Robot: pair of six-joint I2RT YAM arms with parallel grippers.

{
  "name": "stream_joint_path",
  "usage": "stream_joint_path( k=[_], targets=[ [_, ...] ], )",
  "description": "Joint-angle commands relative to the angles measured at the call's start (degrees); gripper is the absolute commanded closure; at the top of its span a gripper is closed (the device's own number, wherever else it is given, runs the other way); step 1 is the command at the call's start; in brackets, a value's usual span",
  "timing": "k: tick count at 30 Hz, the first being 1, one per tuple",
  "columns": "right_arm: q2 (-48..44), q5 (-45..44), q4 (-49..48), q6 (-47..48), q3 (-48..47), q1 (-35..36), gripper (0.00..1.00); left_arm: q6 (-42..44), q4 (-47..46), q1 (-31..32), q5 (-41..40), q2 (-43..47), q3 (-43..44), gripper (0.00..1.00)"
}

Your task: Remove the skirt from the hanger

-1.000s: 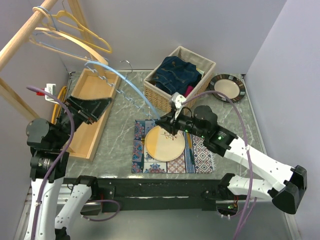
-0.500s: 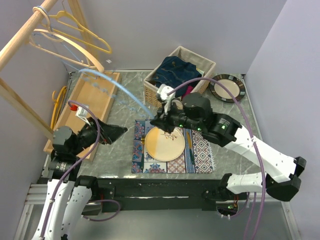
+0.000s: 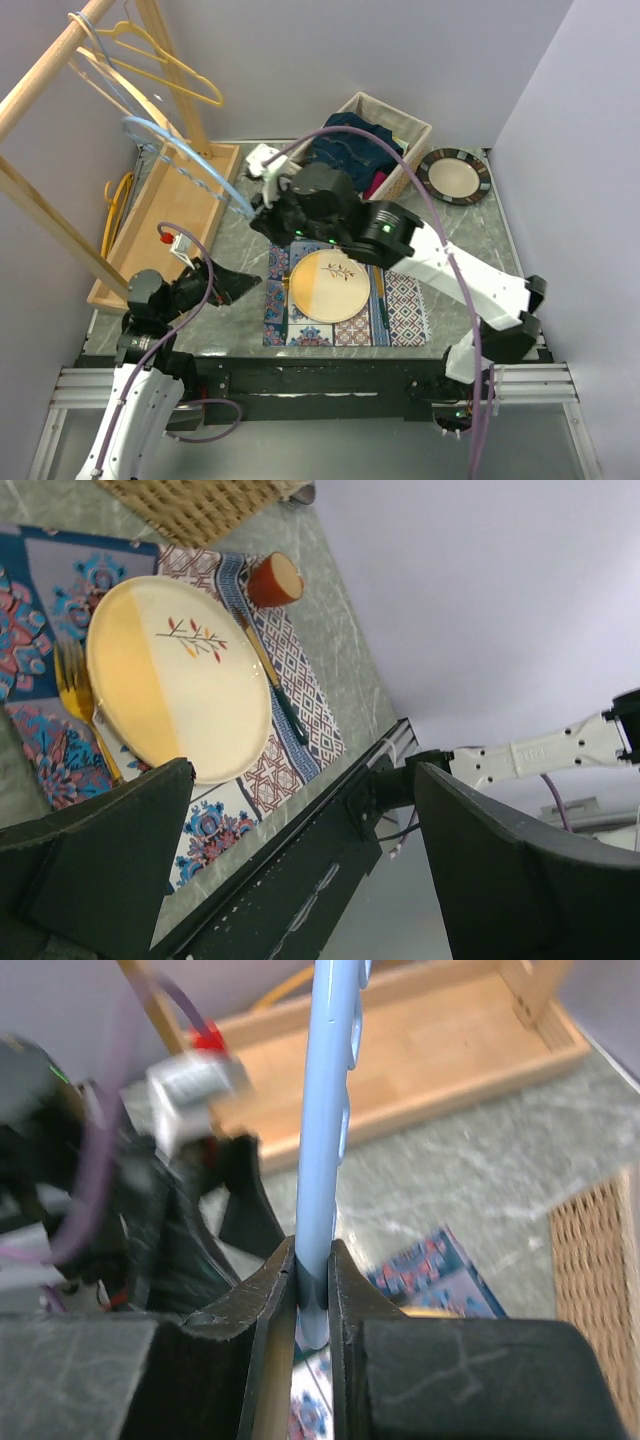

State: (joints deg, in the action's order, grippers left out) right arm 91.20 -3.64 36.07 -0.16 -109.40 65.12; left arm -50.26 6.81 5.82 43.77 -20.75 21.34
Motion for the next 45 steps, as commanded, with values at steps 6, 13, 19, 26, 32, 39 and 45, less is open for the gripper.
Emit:
stream_joint_path(
  k=[6,13,19,26,32,39,45],
  targets=[
    [15.3,-4.2,0.9,0.9,-25.3,4.5,1.00,-4.3,1.8,0.2,-9.6,0.2,-0.7,0.03],
    [19.6,-10.7,-10.0,4.6,-26.1,5.9,1.00,-5.6,1.4,0.2,-9.9,-1.7,-2.0,0.03],
    [23.7,-12.3,-17.2,8.8,-27.6,6.1,1.00,-6.3,1.4,0.2,-10.9,-0.3,-2.4,0.03],
    [28.8,-15.7,-22.9,13.4,-30.1,6.9,1.00,-8.4,0.5,0.2,-14.0,-1.7,-4.0,0.03],
    [32.8,-18.7,-27.5,19.1,-33.1,8.8,1.00,-13.3,-6.0,0.2,-12.7,-3.2,-8.9,0.03],
    [35.0,-19.4,-32.7,22.0,-35.1,9.4,1.00,-13.0,-7.1,0.2,-11.5,-3.5,-8.8,0.03],
    [35.9,-18.7,-31.9,21.8,-35.3,9.4,1.00,-12.5,-6.9,0.2,-11.2,-3.2,-7.2,0.03]
  ],
)
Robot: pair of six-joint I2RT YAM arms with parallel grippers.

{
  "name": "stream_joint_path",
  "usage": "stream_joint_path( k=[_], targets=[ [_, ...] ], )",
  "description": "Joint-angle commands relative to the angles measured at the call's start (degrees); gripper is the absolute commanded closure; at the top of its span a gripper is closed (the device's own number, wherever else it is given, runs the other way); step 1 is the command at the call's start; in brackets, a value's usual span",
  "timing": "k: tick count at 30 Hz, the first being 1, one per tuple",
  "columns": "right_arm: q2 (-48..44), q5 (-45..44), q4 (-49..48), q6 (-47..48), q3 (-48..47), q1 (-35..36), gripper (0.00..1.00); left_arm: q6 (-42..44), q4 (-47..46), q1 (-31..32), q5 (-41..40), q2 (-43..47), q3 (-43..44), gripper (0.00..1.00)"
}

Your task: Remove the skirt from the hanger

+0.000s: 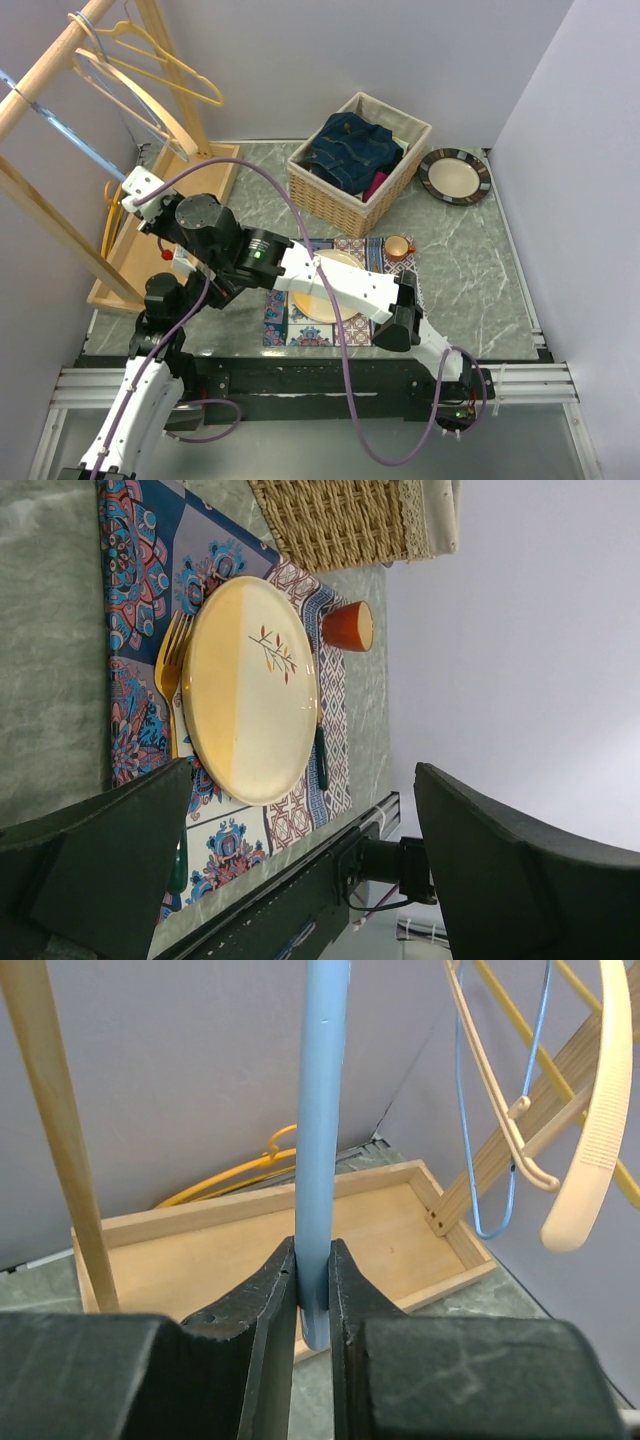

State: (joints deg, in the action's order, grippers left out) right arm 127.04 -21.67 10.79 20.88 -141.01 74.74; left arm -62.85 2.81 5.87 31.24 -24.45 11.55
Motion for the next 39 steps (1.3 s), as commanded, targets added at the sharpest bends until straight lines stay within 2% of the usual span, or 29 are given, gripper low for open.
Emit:
stream_joint_path(
  k=[1,22,27,31,32,39],
  targets=[
    [0.3,-0.4,-6.4,0.6,-3.6,-0.2,1.00,0.4,-1.2,0.1,1.4,0.5,2.7,0.03],
    [3.3,0.2,-4.5,1.4,-4.7,-0.3,1.00,-1.3,-1.2,0.1,0.6,1.4,1.1,0.03],
    [0.9,0.3,-7.8,0.1,-2.4,-0.3,0.99,-1.8,-1.4,0.1,0.2,1.9,1.0,0.03],
    [2.3,0.4,-10.5,1.2,-3.5,-0.4,0.91,-1.8,-1.1,0.1,0.4,1.9,1.5,0.03],
    [2.6,0.1,-10.6,1.4,-3.7,-0.4,0.86,-1.7,-0.5,0.1,0.3,1.9,1.7,0.03],
    [2.4,-0.1,-10.6,1.1,-1.4,-0.4,0.81,-1.8,0.4,0.2,-0.3,3.4,1.9,0.03]
  ],
)
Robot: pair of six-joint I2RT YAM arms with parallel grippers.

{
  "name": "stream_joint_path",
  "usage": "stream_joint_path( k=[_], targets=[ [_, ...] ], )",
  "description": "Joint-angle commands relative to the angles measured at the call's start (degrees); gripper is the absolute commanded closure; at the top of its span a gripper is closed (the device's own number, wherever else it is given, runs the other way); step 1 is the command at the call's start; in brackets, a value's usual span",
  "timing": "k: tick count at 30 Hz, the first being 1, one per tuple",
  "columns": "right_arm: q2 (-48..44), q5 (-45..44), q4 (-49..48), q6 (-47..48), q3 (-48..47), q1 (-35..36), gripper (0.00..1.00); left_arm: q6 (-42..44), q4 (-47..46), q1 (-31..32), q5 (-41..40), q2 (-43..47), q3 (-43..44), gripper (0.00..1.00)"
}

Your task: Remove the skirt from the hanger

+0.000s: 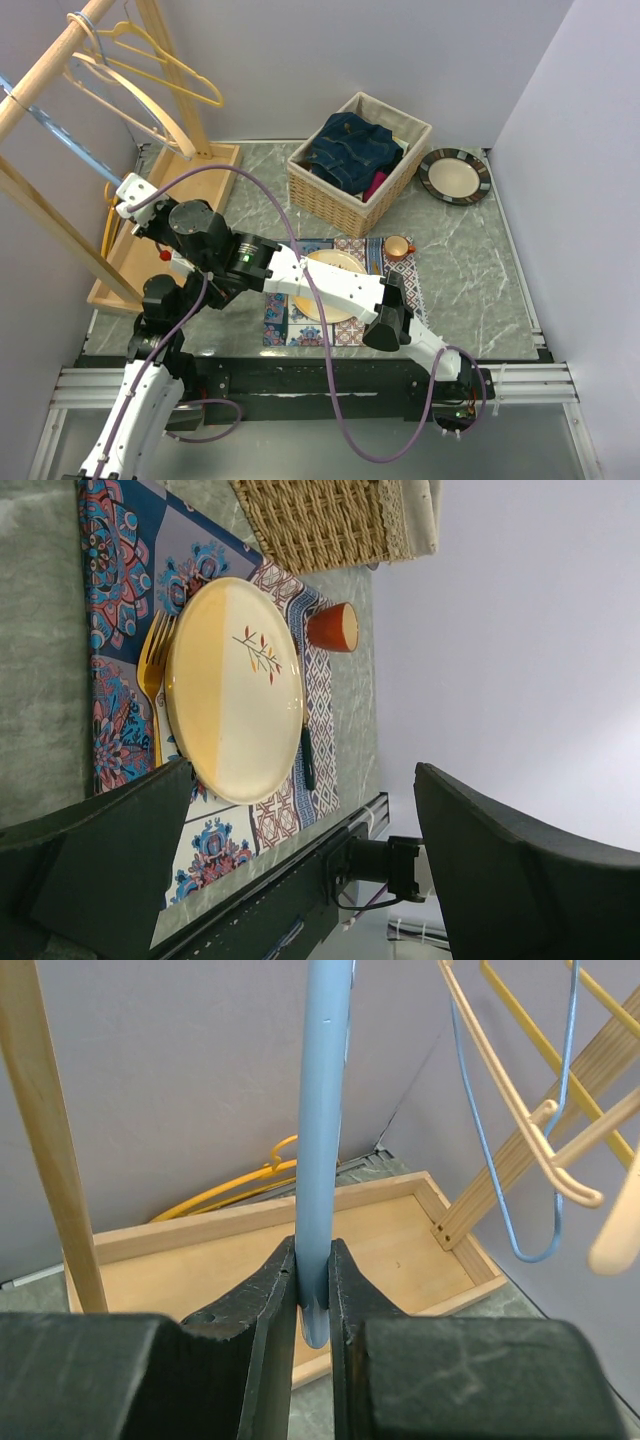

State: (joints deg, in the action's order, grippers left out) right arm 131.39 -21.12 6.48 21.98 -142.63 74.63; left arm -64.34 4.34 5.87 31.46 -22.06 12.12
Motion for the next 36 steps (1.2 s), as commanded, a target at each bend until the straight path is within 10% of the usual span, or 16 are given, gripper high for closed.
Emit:
stream_joint_path(
  k=[1,16,26,36],
  targets=[
    [-2.0,-0.8,-6.3,-0.1,0.2,-0.3,0.81,-0.5,-1.1,0.2,-0.4,1.0,1.5,0.03],
    [-3.2,-1.8,-4.2,0.2,2.4,-0.2,0.70,-0.1,0.8,0.1,-0.9,1.7,2.7,0.03],
    [-13.7,-1.6,0.5,-1.5,6.9,1.5,0.27,3.1,3.6,0.1,-0.6,2.7,5.4,0.03],
    [-34.9,8.4,8.1,-14.1,23.3,1.6,0.08,9.3,26.1,0.1,-15.5,11.7,21.4,0.03]
  ],
)
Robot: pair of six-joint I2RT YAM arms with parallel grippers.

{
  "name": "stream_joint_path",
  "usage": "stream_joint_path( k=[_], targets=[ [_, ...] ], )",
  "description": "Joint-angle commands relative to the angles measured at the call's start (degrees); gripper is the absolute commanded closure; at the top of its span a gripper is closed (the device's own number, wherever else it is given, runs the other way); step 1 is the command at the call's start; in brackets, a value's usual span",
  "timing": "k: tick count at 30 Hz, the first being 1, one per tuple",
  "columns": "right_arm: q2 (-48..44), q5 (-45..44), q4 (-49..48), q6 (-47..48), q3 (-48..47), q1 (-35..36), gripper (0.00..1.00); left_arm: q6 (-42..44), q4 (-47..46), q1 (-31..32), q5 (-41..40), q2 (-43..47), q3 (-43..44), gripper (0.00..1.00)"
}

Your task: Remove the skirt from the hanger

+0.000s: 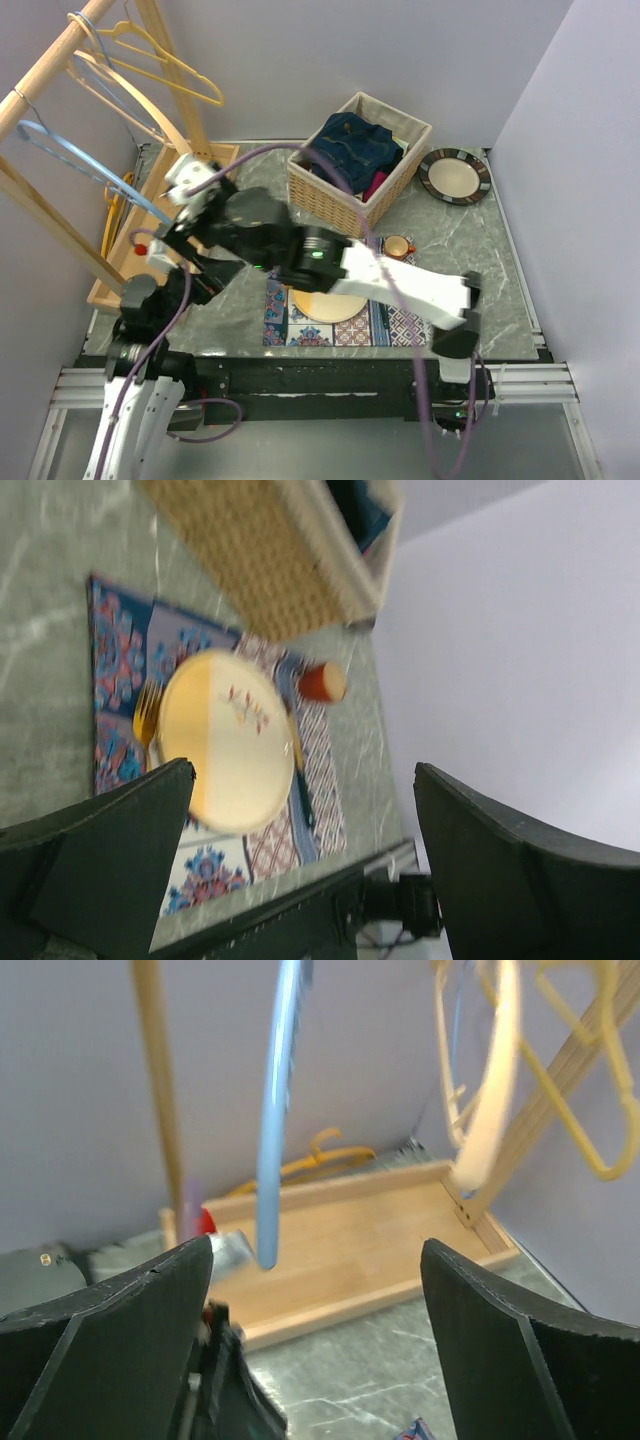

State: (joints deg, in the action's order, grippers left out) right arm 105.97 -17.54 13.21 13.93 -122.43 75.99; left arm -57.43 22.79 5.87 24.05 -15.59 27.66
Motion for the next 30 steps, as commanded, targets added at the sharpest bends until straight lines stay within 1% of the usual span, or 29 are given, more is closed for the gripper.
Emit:
stream_joint_path(
  k=[1,2,5,7,9,11,12,16,18,19,21,23,25,28,30],
  targets=[
    [-10.7,5.4,2.0,-6.7,3.7,0.2,0.08,2.0,8.8,0.1,-9.5,6.0,7.4,0.03],
    [-12.9,5.8,3.0,-7.5,4.2,0.3,0.08,1.1,11.3,0.0,-12.3,6.9,8.1,0.03],
    [-16.7,6.7,4.4,-8.7,6.1,0.3,0.08,-1.3,14.7,0.0,-16.6,9.8,10.0,0.02],
    [-18.7,6.7,4.5,-9.0,8.3,0.3,0.08,-2.1,15.9,0.1,-18.0,12.5,11.3,0.01],
    [-21.4,6.5,3.5,-9.1,11.2,0.2,0.08,-3.5,17.3,0.1,-21.1,15.2,12.4,0.01],
    [-23.8,6.3,2.3,-9.1,13.1,0.3,0.08,-5.6,18.8,0.0,-23.9,16.6,15.1,0.01],
    [-24.5,6.2,2.0,-9.2,14.5,0.3,0.08,-6.8,20.4,0.0,-27.5,17.9,16.4,0.01],
    [-28.0,5.5,0.0,-9.5,18.0,0.2,0.08,-9.5,21.1,-0.1,-34.7,19.3,23.4,0.01],
    [-29.0,5.3,-0.5,-9.7,19.8,0.3,0.08,-8.7,20.4,-0.2,-37.3,18.6,26.1,0.02],
    [-30.0,5.3,-0.8,-9.9,20.3,0.3,0.08,-8.1,19.4,-0.2,-37.8,18.1,28.8,0.02],
    [-31.0,5.1,-1.5,-10.0,22.1,0.2,0.08,-6.2,18.3,-0.2,-38.1,16.0,31.5,0.02],
    [-32.5,4.9,-2.6,-10.0,23.8,0.2,0.08,-4.5,17.5,-0.2,-38.2,12.0,35.7,0.03],
    [-33.4,4.7,-2.7,-9.9,24.4,0.2,0.08,-3.5,17.3,-0.2,-39.4,10.2,38.9,0.03],
    [-34.0,4.7,-2.5,-9.8,25.1,0.3,0.08,-1.1,14.8,-0.2,-40.8,7.9,40.3,0.03],
    [-34.4,4.5,-2.4,-9.7,25.8,0.2,0.08,1.9,11.4,-0.2,-40.1,5.4,41.2,0.04]
  ],
)
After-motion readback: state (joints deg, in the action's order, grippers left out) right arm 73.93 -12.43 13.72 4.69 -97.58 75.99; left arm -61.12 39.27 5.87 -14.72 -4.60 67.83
